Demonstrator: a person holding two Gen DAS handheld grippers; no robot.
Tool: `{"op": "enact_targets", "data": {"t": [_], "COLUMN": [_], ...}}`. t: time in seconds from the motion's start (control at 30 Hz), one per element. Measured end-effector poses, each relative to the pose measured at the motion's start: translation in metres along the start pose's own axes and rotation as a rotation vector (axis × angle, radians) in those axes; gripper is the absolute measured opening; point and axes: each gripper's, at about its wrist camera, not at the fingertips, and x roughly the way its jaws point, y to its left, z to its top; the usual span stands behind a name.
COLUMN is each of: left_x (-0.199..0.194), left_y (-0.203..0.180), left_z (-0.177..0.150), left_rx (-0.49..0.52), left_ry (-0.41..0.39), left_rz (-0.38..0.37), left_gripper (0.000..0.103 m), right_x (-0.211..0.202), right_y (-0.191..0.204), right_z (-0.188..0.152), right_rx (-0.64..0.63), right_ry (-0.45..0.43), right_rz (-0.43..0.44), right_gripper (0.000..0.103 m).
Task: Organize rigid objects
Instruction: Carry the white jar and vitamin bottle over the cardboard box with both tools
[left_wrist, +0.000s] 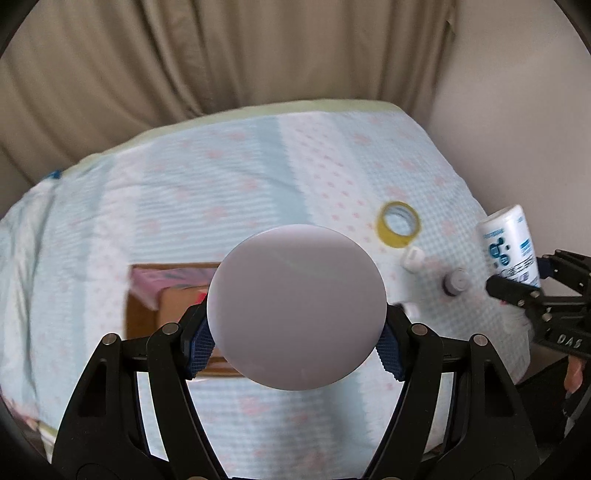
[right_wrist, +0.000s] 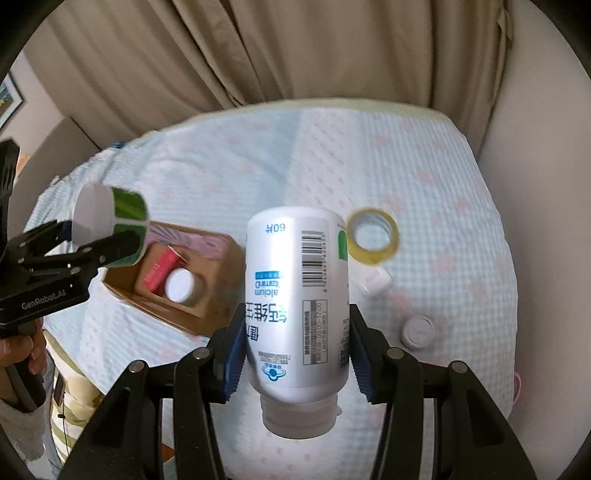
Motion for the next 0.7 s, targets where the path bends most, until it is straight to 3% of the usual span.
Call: {"op": "enact_targets", "data": {"t": [0.17, 0.33, 0.57, 0.7], "left_x": [-0.018, -0.013, 0.02, 0.055], "left_y": [0.055, 0.114, 0.177, 0.207], "left_z": [-0.009, -0.013, -0.017, -0.02], "left_rx": [-0.026, -0.016, 0.048, 0.086], "left_ry": [-0.018, -0.013, 0.028, 0.096], "left_rz": [0.006, -0.022, -0.069, -0.1], "left_gripper": [0.069, 0.069, 0.069, 0.069], "right_x": [-0.012, -0.008, 0.023, 0.047], "right_y": [0.053, 0.107, 0.173, 0.197], "right_z": [0.015, 0.025, 0.038, 0.04], "right_rx": [-0.033, -0.037, 0.051, 0.131], "right_ry": [-0.033, -0.05, -0.007, 0.018], "right_rz": [0.018, 0.009, -0.007, -0.019], "right_gripper": [0.046, 0.046, 0.046, 0.046]}}
